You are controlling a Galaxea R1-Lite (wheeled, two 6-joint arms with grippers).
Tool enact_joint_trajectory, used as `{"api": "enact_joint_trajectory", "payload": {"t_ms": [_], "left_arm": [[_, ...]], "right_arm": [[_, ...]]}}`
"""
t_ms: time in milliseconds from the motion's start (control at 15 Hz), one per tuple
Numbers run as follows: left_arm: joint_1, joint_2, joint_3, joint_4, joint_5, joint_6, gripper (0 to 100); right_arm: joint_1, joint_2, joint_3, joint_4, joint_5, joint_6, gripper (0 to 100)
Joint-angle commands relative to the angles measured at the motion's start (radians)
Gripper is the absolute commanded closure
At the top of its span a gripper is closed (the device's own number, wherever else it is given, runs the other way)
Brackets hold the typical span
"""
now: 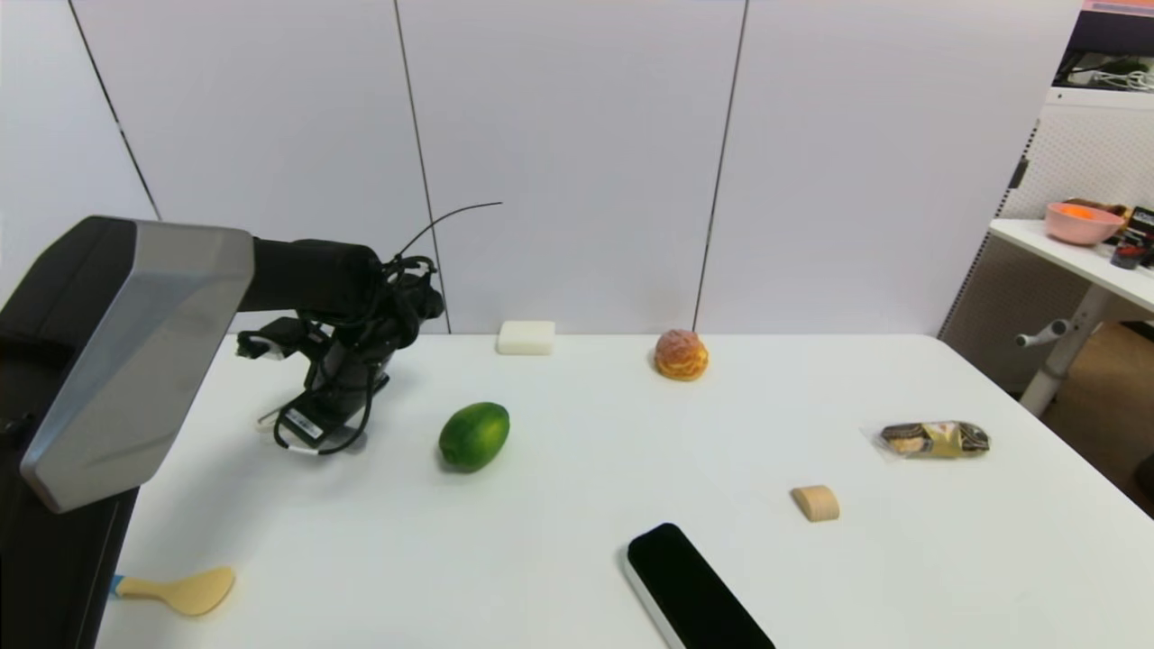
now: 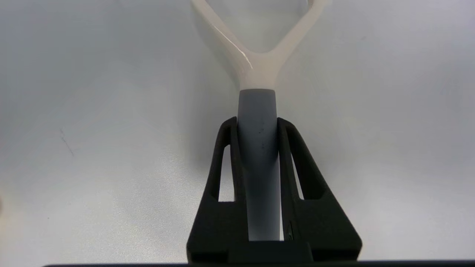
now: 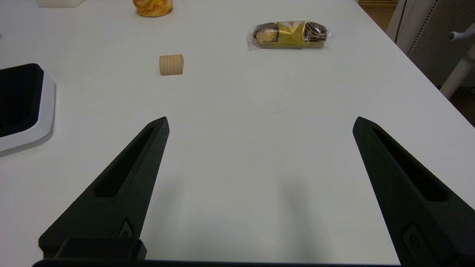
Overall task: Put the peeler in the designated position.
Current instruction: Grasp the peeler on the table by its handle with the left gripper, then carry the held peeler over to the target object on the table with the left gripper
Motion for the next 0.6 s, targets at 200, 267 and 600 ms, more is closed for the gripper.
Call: {"api": "enact_joint_trajectory", "payload": {"t_ms": [200, 267, 600], "left_arm": [[-0.003, -0.122, -0.105, -0.035, 0.014, 0.363, 100], [-0.022, -0.148, -0.105, -0.074, 0.014, 0.46, 100], [-0.135, -0.217, -0.105, -0.262, -0.024, 0.958, 100]], "right_arm": [[0.0, 0.001, 0.0, 0.001, 0.0, 0.0, 0], [0.0, 0.001, 0.0, 0.001, 0.0, 0.0, 0], [0.0, 0.001, 0.0, 0.001, 0.0, 0.0, 0]]}}
